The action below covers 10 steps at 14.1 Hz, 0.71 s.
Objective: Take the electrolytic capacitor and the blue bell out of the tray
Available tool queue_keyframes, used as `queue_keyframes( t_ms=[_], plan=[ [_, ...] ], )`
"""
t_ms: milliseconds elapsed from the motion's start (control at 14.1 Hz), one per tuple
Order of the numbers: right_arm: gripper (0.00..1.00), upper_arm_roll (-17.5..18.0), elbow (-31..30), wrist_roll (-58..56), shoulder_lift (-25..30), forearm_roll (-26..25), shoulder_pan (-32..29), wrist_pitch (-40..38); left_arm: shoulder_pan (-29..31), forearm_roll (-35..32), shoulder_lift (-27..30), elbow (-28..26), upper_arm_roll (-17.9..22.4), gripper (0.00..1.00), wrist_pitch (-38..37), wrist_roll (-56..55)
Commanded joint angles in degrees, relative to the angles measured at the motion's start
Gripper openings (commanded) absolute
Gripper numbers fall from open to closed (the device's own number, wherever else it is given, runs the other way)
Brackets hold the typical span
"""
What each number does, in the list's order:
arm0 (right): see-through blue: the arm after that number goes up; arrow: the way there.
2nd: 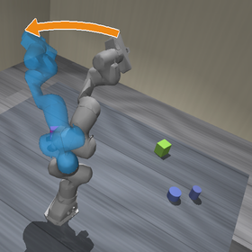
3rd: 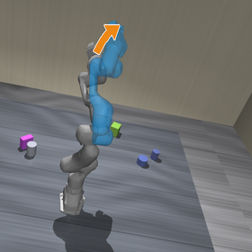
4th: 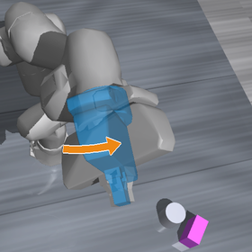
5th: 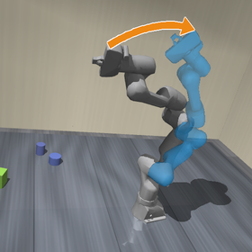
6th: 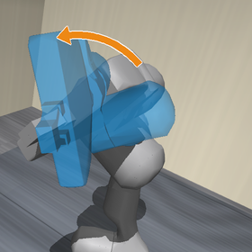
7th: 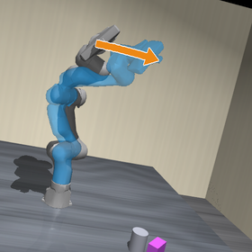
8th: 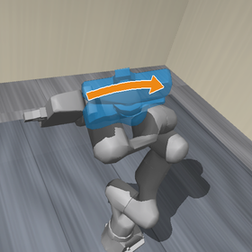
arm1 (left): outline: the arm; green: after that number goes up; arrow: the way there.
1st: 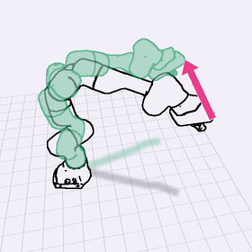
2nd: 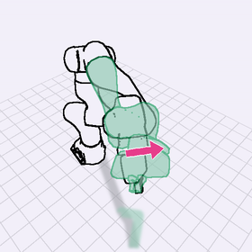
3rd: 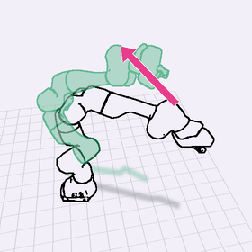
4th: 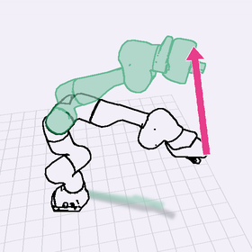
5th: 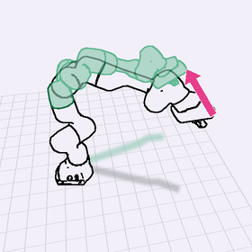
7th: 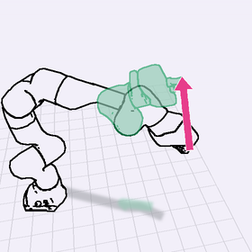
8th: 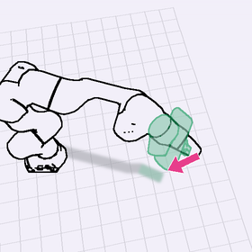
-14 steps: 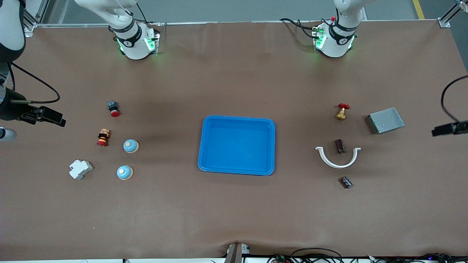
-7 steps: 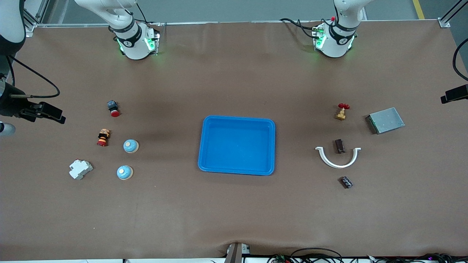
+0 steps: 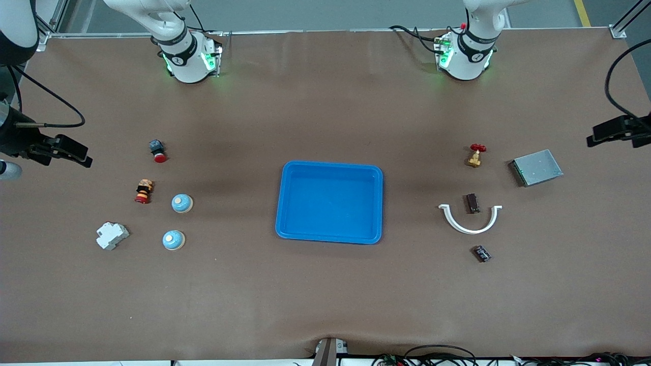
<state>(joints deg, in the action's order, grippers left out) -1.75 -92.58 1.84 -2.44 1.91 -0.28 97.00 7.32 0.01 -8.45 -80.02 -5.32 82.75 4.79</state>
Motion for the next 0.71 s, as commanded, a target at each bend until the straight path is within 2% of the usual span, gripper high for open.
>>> queue_keyframes(
  t_ms=[0, 71, 283, 638],
  plan=[
    [1.00, 0.52, -0.59, -0.35, 1.92, 0.81, -0.34, 0.47, -13.17, -0.54, 1.85, -0.22, 10.99, 1.00, 2.41, -1.89],
    [1.00, 0.52, -0.59, -0.35, 2.00, 0.81, -0.16, 0.47, -14.77, 0.68, 2.64, -0.57, 13.03, 1.00, 2.50, -1.80],
    [1.00, 0.52, -0.59, -0.43, 2.01, 0.81, 0.01, 0.21, -14.96, 3.41, 5.89, -3.55, 12.88, 1.00, 2.50, -2.15],
    [1.00, 0.52, -0.32, 0.53, 3.06, 0.28, 0.72, -4.45, -13.39, 2.89, 11.51, -12.41, 7.36, 1.00, 7.85, -6.19]
  ],
)
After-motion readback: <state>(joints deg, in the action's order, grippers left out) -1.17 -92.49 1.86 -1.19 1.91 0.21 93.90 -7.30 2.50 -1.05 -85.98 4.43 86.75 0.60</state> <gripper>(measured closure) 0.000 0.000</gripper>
